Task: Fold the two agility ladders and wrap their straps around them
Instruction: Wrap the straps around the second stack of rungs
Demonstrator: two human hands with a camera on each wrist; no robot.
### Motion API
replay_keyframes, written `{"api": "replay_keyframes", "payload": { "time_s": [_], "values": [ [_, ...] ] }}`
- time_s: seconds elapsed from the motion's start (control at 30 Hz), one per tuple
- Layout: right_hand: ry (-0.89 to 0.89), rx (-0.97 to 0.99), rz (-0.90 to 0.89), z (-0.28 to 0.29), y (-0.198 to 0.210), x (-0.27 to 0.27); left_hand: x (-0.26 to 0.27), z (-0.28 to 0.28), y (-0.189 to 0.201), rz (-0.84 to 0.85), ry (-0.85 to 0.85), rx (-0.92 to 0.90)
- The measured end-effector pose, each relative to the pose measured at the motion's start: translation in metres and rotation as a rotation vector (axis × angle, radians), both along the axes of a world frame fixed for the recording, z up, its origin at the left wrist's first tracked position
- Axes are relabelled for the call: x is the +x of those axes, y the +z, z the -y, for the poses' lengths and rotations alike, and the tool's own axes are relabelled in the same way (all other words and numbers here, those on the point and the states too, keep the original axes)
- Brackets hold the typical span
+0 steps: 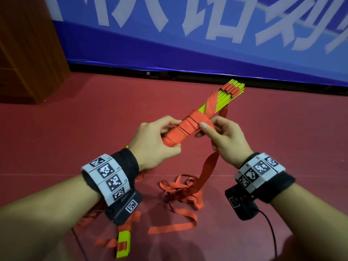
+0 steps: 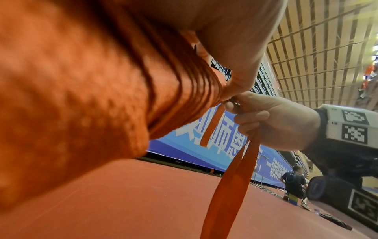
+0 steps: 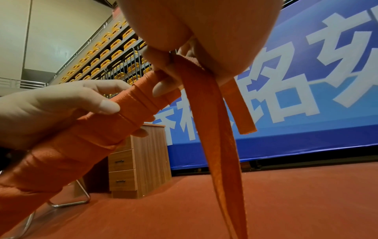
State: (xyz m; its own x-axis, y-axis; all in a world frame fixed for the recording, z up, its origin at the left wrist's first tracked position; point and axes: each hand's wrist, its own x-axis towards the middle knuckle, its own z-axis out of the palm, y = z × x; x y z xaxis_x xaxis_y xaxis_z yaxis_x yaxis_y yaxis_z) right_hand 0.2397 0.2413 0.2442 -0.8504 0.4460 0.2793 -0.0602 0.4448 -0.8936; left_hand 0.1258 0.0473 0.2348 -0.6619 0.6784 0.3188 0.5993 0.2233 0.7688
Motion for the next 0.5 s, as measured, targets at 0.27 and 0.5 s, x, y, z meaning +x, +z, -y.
{"api": "replay_keyframes", "payload": {
  "time_s": [0.27,0.5],
  "values": [
    [0.012,-0.178,0.025,-0.0002,-0.0019,-0.0003,-0.0029,0.0021,-0.0016,0.080,-0.113,0.001],
    [0.066,-0.228,-0.016,0.0003,-0.0063,-0.0007,-0.0065,0.0013,0.0012,0.181,-0.205,-0.005]
  ]
}}
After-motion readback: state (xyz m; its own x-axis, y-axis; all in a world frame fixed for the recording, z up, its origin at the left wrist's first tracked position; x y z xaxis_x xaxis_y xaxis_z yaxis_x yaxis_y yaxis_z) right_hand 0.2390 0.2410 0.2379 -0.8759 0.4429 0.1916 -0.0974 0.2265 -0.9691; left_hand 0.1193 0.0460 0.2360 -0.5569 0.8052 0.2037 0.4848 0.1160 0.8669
